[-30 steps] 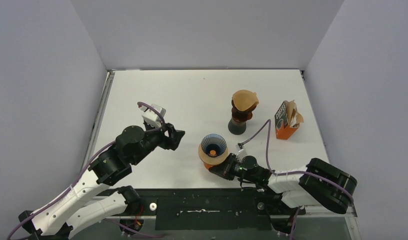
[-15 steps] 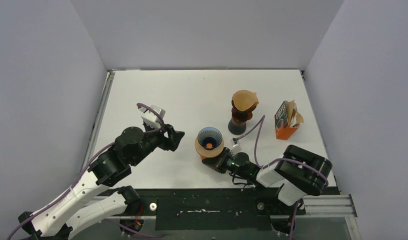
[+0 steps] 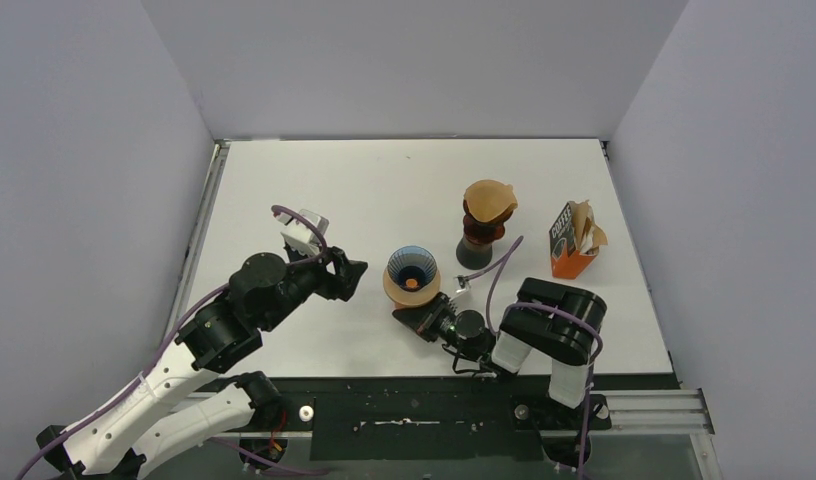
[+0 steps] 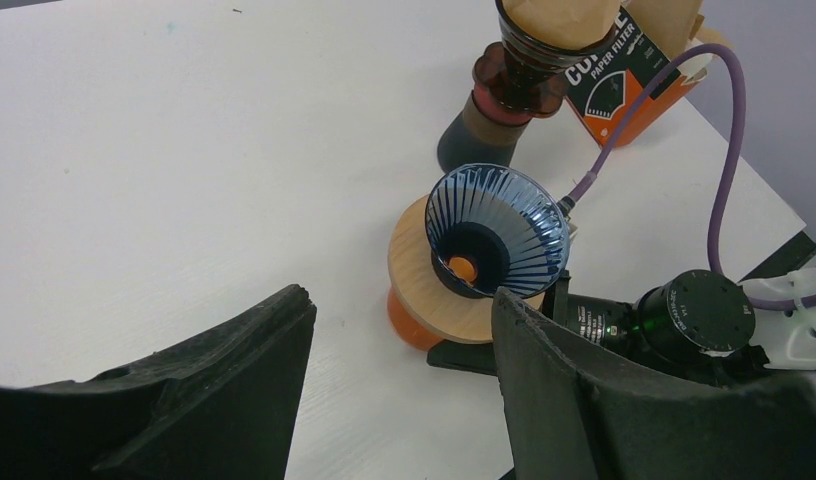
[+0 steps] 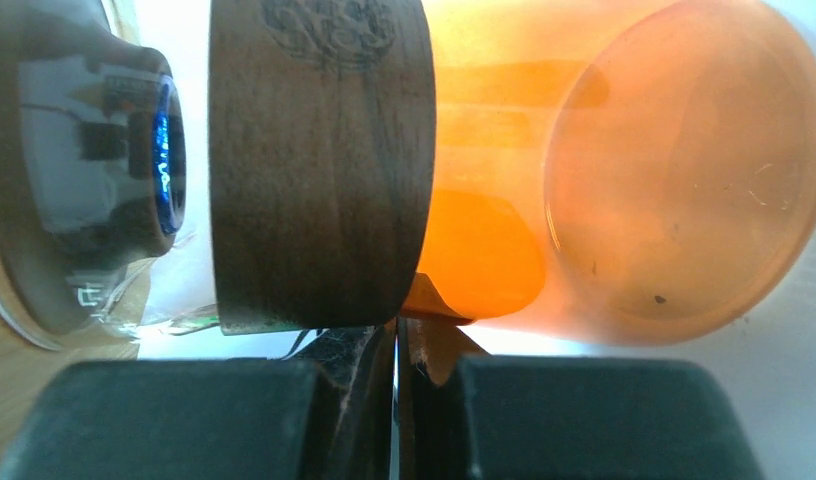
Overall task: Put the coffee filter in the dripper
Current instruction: Move the coffee server to the center of the board, then pick up the coffee filter from the coffee filter holder.
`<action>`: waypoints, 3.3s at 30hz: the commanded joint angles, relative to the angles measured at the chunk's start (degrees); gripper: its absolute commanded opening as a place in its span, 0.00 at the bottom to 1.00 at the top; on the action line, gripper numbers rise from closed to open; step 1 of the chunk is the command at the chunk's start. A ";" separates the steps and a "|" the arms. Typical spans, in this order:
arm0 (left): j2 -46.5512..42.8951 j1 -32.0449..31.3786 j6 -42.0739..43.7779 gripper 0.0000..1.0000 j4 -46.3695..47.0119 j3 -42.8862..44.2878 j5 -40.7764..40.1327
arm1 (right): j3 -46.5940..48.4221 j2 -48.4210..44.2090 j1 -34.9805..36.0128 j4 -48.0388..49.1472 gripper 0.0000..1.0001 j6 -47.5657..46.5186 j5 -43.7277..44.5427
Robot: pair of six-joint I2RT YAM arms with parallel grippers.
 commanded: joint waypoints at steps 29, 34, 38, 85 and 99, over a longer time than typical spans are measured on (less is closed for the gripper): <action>-0.67 1.20 -0.13 0.63 3.09 -0.38 1.11 | 15.28 16.43 -0.11 13.32 0.00 -16.03 24.12; -0.69 1.29 -0.15 0.63 3.06 -0.44 1.02 | 16.03 16.84 -0.83 13.85 0.00 -18.11 24.25; -0.61 1.50 -0.15 0.63 3.12 -0.51 0.87 | 15.44 16.78 -0.84 14.46 0.00 -18.24 24.18; 3.18 8.35 -0.85 0.69 3.31 -0.17 -0.17 | -0.07 -55.37 -0.26 -55.47 0.00 -36.93 28.55; 11.62 16.25 -3.26 0.73 4.45 6.28 5.91 | 26.12 -56.79 -7.04 -77.96 0.23 -69.07 28.81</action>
